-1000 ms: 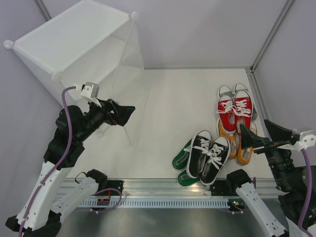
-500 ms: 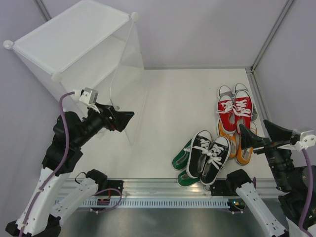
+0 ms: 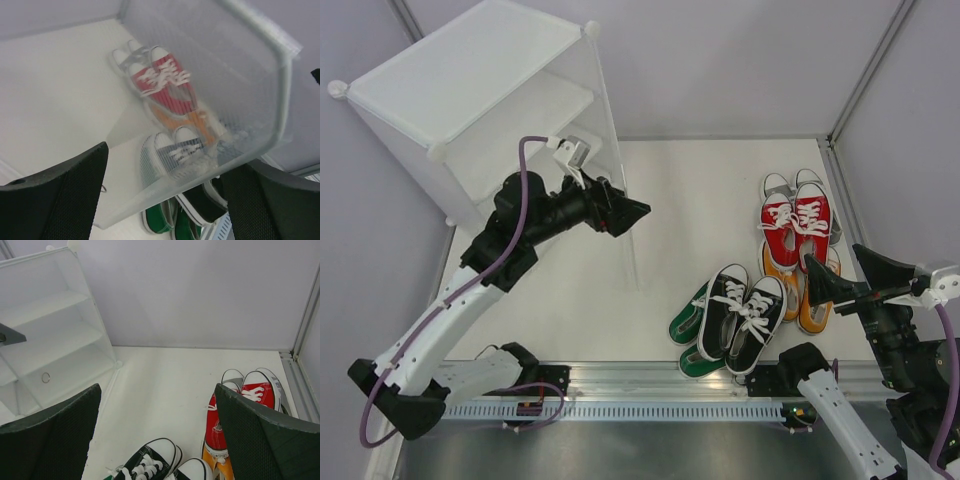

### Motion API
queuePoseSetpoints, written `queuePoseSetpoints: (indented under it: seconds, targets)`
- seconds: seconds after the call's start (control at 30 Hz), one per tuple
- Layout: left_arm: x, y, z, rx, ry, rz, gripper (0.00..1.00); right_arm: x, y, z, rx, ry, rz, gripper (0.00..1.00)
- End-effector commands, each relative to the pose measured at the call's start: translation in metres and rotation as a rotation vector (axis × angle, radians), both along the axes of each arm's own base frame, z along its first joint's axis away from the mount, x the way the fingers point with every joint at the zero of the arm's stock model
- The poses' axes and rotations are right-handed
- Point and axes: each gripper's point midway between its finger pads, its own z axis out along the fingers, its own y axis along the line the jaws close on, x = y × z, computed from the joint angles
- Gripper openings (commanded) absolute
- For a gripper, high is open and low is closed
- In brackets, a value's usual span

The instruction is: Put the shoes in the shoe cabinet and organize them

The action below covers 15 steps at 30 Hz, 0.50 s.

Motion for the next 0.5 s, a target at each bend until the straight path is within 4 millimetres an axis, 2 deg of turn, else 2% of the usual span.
queuePoseSetpoints:
  seconds: [0.0, 0.07, 0.1, 0.13, 0.23, 0.27, 0.33, 0.37, 0.47]
  targets:
    - [0.001, -0.031, 0.055, -0.108, -0.124, -0.072, 0.91, -0.007, 0.003, 0.007, 0.016, -0.021, 0.031, 0.98]
    - [0.013, -0.045, 0.049, -0.092, -0.110, -0.080, 0.92, -0.008, 0.003, 0.006, 0.015, -0.018, 0.035, 0.98]
    - [0.014, -0.049, 0.058, -0.111, -0.135, -0.082, 0.92, -0.008, 0.004, 0.006, 0.016, -0.016, 0.037, 0.98]
    - [0.023, -0.057, 0.052, -0.105, -0.128, -0.080, 0.93, -0.009, 0.005, 0.006, 0.014, -0.016, 0.046, 0.98]
    - [0.034, -0.070, 0.062, -0.131, -0.172, -0.078, 0.93, -0.008, 0.006, 0.002, 0.012, -0.005, 0.051, 0.98]
    - [0.041, -0.076, 0.056, -0.120, -0.165, -0.075, 0.93, -0.008, 0.006, 0.003, 0.012, -0.005, 0.051, 0.98]
    - [0.049, -0.083, 0.060, -0.122, -0.187, -0.067, 0.94, -0.008, 0.007, 0.001, 0.008, 0.000, 0.052, 0.98]
    - [0.057, -0.091, 0.052, -0.111, -0.177, -0.069, 0.95, -0.008, 0.007, 0.001, 0.006, 0.001, 0.054, 0.98]
    - [0.069, -0.105, 0.052, -0.119, -0.204, -0.071, 0.95, -0.008, 0.007, 0.000, 0.003, 0.000, 0.052, 0.98]
